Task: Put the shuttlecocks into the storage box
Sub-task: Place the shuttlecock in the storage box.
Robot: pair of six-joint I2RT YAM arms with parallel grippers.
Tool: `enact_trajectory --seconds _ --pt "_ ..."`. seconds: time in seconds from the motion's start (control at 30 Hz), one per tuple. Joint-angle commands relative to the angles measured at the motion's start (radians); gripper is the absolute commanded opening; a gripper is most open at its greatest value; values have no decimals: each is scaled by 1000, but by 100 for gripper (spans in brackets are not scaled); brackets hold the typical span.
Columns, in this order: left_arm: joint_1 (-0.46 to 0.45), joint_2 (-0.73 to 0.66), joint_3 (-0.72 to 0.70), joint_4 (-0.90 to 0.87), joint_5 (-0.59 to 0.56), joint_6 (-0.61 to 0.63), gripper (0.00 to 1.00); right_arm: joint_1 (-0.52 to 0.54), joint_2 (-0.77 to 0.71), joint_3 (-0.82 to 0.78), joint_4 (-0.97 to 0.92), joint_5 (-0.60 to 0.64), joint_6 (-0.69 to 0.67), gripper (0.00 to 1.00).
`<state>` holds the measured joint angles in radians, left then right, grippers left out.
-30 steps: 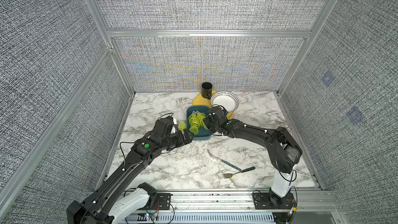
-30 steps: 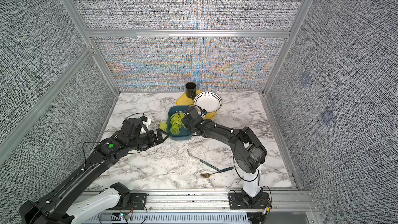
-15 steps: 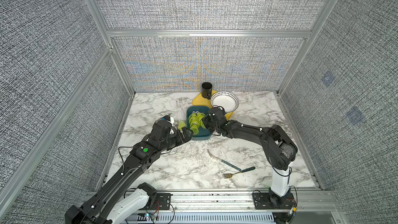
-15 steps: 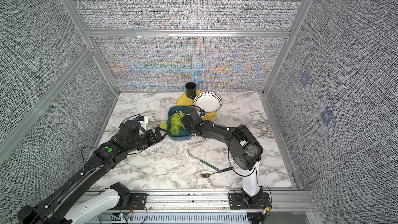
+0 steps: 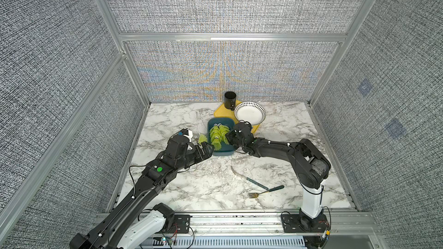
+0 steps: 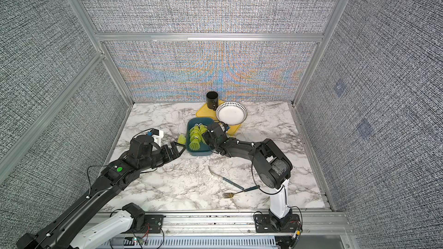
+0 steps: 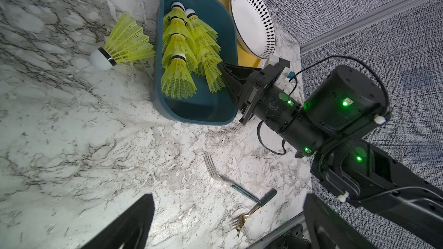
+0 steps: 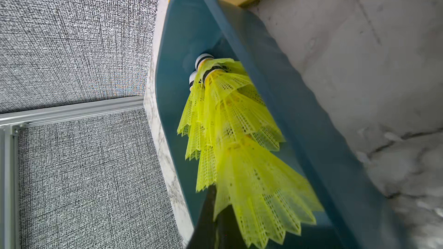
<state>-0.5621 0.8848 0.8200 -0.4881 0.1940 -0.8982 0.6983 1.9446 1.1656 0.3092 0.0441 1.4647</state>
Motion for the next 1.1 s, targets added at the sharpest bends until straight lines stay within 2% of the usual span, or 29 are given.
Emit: enact_trajectory --seconds 0.0,0.13,0.33,0.57,0.87,1.07 --pt "0 -4 -1 5 15 -4 100 0 1 -13 98 -6 -25 0" --pt "1 -5 1 7 16 -2 100 -1 5 -24 134 -4 -17 0" --pt "1 0 5 7 18 1 100 5 11 -17 89 6 16 0" --pt "1 6 13 8 19 4 100 24 39 59 -80 55 41 0" --pt "1 6 13 11 22 4 100 31 52 49 -58 95 65 0" --pt "1 11 17 13 25 7 100 38 49 6 33 106 79 1"
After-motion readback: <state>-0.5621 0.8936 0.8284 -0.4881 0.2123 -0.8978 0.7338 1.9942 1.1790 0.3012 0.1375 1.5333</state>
